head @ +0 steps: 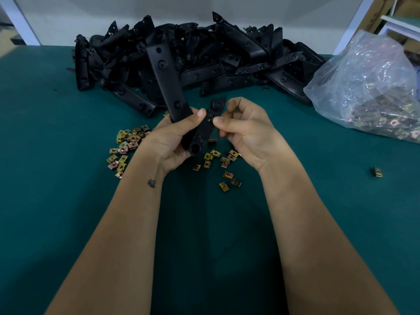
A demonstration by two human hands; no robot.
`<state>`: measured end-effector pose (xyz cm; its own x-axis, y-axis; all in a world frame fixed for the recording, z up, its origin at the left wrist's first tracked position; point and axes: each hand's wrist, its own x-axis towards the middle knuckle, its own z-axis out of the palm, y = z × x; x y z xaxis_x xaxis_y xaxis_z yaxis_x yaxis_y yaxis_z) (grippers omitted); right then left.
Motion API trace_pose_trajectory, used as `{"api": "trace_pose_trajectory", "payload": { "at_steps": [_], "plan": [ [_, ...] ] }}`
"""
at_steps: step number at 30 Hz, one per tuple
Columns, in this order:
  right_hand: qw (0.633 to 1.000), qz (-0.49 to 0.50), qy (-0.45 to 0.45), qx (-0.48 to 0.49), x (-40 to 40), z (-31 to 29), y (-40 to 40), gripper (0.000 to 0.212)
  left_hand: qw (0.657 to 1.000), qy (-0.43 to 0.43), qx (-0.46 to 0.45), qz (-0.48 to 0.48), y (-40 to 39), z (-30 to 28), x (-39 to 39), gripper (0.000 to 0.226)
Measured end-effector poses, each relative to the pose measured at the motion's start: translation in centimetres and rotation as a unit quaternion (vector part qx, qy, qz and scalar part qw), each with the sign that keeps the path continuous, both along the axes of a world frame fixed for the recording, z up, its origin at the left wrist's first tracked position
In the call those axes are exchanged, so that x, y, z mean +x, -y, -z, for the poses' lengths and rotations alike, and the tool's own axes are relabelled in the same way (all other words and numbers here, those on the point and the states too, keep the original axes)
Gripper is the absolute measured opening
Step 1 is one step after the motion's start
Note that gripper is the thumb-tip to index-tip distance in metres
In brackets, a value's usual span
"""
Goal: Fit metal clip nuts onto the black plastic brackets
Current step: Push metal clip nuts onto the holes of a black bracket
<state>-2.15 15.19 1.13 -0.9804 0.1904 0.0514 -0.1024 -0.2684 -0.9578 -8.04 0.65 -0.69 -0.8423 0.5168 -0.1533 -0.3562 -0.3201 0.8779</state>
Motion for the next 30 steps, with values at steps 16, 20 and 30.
{"api": "trace_pose_trajectory", "payload": {
  "at_steps": [16, 20, 30],
  "plan": [
    [0.998, -0.006, -0.008, -0.057, -0.3, 0.2, -0.2, 0.031, 1.000, 0.003, 0.015, 0.007, -0.5, 0.0, 0.5, 0.011],
    [0.997, 0.032, -0.013, -0.070, -0.4, 0.3, 0.5, 0.033, 0.999, -0.024, 0.025, -0.007, -0.8, 0.0, 0.7, 0.009],
    [0.997, 0.023, 0.013, -0.079, -0.3, -0.1, 1.0, 0.027, 1.000, -0.012, 0.023, 0.012, -0.4, 0.2, 0.5, 0.022]
  ]
}}
